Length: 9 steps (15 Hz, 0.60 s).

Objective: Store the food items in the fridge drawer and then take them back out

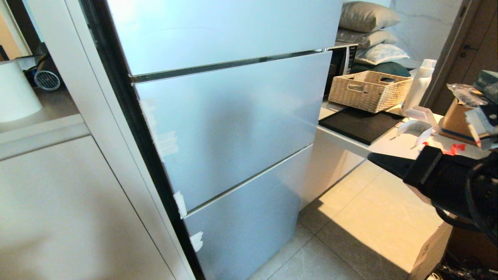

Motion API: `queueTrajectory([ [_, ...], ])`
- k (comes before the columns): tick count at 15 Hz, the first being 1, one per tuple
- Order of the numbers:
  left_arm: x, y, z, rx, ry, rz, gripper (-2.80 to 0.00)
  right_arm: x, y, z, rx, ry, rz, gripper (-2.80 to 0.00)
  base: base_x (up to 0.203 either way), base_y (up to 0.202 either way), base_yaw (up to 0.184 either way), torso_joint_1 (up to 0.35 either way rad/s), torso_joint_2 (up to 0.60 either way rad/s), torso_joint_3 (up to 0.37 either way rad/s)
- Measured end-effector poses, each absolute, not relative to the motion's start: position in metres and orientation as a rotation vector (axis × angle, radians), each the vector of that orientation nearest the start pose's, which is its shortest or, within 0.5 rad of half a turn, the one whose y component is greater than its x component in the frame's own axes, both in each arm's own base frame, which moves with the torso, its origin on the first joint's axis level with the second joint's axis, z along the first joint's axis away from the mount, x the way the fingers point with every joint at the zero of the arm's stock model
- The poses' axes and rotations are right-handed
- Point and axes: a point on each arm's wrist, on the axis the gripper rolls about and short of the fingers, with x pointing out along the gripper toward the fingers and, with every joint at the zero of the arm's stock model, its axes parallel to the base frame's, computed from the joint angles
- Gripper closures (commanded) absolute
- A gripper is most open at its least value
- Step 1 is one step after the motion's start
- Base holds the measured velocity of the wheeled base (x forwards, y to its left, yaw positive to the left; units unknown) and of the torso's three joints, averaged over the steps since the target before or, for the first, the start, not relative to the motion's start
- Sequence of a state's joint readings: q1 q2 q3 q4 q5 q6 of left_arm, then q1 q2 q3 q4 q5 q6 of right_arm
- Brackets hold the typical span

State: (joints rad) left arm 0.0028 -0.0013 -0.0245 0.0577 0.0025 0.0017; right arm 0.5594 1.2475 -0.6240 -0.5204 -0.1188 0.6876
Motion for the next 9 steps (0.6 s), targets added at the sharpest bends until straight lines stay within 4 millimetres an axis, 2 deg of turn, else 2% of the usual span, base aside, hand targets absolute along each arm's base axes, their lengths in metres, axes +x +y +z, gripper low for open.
queueTrajectory([
  [2, -0.025, 0.0, 0.076, 0.002, 0.032, 0.005, 0.0, 0.14, 0.082, 0.218, 0.563, 0.218, 0.325, 0.0, 0.0, 0.0, 0.0, 0.0, 0.0, 0.0],
  [4, -0.025, 0.0, 0.076, 0.002, 0.032, 0.006, 0.0, 0.118, 0.061, 0.193, 0.459, 0.219, 0.256, 0.0, 0.0, 0.0, 0.0, 0.0, 0.0, 0.0],
  [7, -0.025, 0.0, 0.076, 0.001, 0.032, 0.005, 0.0, 0.091, 0.025, 0.172, 0.359, 0.162, 0.153, 0.0, 0.0, 0.0, 0.0, 0.0, 0.0, 0.0],
  [9, -0.025, 0.0, 0.076, 0.002, 0.032, 0.006, 0.0, 0.071, 0.009, 0.157, 0.295, 0.117, 0.094, 0.0, 0.0, 0.0, 0.0, 0.0, 0.0, 0.0],
])
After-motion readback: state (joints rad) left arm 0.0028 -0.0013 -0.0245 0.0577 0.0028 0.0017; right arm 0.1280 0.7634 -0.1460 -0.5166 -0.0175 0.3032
